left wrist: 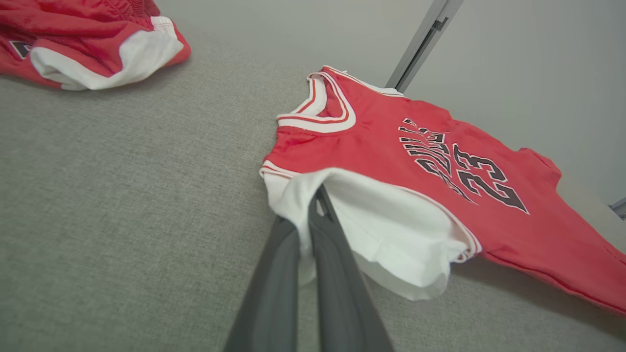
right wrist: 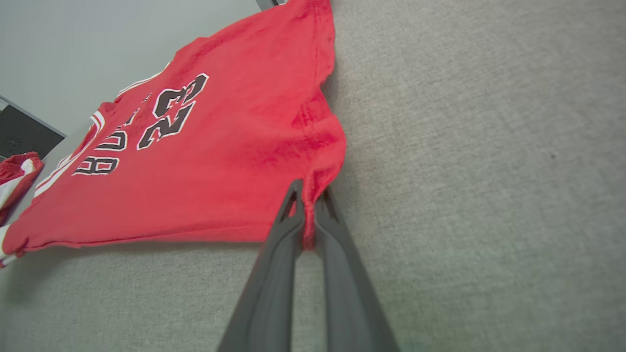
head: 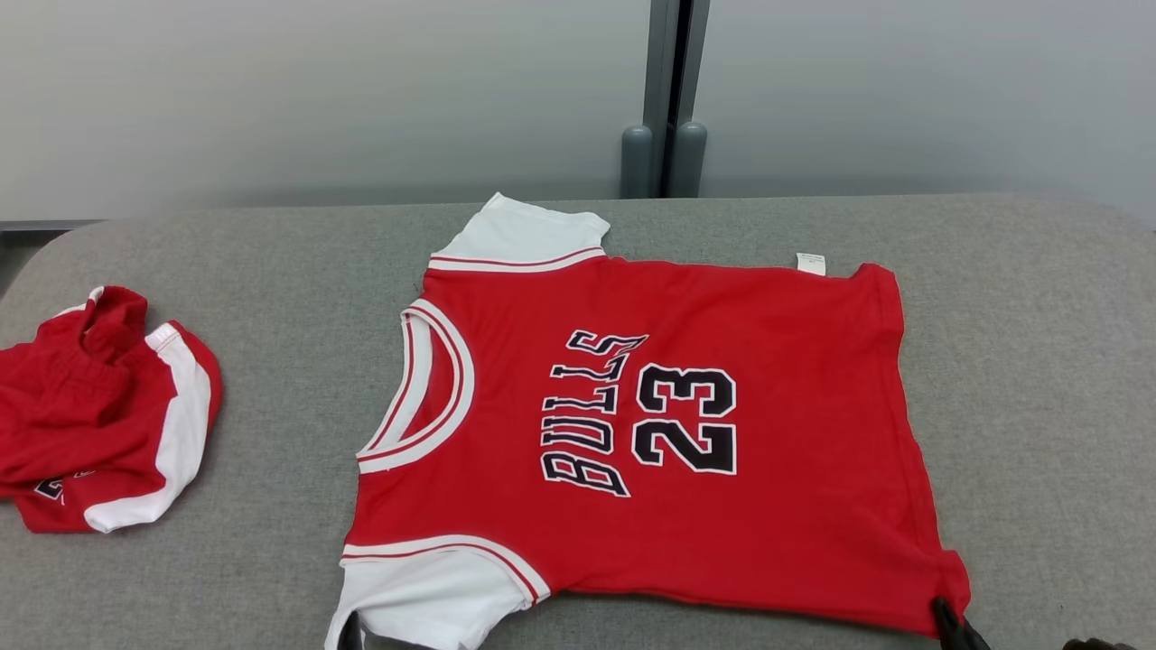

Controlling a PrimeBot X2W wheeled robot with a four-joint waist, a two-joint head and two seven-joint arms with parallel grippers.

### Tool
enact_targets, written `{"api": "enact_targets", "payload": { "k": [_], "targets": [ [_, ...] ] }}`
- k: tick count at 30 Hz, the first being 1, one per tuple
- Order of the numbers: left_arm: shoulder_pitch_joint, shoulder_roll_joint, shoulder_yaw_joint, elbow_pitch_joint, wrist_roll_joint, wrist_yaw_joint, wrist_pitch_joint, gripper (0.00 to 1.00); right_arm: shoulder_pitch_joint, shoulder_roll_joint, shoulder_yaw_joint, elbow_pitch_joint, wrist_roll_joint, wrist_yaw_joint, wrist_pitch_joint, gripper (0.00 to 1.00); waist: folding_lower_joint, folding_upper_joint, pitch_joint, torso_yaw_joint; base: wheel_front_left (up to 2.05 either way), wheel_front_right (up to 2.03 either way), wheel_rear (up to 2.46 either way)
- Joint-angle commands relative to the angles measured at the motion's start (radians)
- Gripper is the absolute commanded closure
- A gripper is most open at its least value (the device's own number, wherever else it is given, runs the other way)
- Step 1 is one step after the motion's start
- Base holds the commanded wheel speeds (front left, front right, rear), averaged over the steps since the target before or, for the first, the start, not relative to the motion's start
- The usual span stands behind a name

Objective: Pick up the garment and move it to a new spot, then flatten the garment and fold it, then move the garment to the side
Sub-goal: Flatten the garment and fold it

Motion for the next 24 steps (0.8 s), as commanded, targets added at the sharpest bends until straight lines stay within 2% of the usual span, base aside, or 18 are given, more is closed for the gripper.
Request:
{"api": "enact_targets", "payload": {
  "k": [1, 12, 18, 24],
  "targets": [
    [0.002, 0.004, -0.001, -0.009, 0.000, 0.004, -0.001, 1.00, 0.012, 0.007, -0.016, -0.017, -0.010, 0.000, 0.011, 1.00, 0.0001, 0.0002, 0.000, -0.002, 0.00, 0.00, 0.00],
    [-0.164, 0.068, -0.031, 0.011, 0.031, -0.050, 0.050, 1.00, -0.072, 0.056, -0.074, -0.113, -0.092, 0.000, 0.149, 1.00, 0.0001, 0.0002, 0.006, -0.024, 0.00, 0.00, 0.00],
    [-0.319, 0.105, -0.037, 0.075, 0.047, -0.081, 0.082, 1.00, -0.179, 0.045, -0.069, -0.090, -0.099, 0.000, 0.198, 1.00, 0.0001, 0.0002, 0.035, -0.043, 0.00, 0.00, 0.00],
    [-0.498, 0.134, -0.056, 0.202, 0.064, -0.111, 0.110, 1.00, -0.332, 0.032, -0.046, -0.001, -0.096, 0.000, 0.227, 1.00, 0.0001, 0.0002, 0.088, -0.059, 0.00, 0.00, 0.00]
  ]
}}
